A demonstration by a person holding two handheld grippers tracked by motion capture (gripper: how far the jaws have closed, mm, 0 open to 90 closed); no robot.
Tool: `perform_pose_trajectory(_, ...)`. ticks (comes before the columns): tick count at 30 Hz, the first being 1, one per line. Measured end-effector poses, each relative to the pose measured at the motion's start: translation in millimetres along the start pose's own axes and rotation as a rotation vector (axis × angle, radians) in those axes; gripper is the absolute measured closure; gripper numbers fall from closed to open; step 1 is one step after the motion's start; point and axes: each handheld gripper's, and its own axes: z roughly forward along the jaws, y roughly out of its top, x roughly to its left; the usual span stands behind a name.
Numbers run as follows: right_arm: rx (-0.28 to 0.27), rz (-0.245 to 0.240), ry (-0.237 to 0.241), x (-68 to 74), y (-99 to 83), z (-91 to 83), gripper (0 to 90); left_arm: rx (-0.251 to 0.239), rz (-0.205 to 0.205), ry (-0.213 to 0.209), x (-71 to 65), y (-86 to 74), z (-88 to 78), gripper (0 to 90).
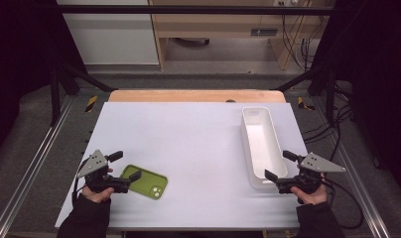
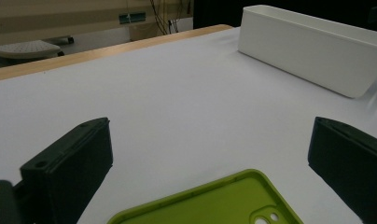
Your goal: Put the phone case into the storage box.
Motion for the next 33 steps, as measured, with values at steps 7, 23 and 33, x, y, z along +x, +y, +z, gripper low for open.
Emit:
perform_pose_trajectory(7,-0.001,0.001,0.000,-0.1,0.1,-0.5,0.5,0.002,-0.011,0.005,-1.4,3.2,-1.7,0.0)
perform_pose_trajectory(23,0.000,0.002,-0.003,0.4,0.2,-0.7,0.5,0.081,-0.016,0.029,-9.4,5.8,-3.5,10.4)
perform_pose_trajectory(33,0.004,0.000,-0.002,0.2,0.1,-0.7,0.5,0.143,-0.012,0.048,-15.7,3.2,0.8,36.1)
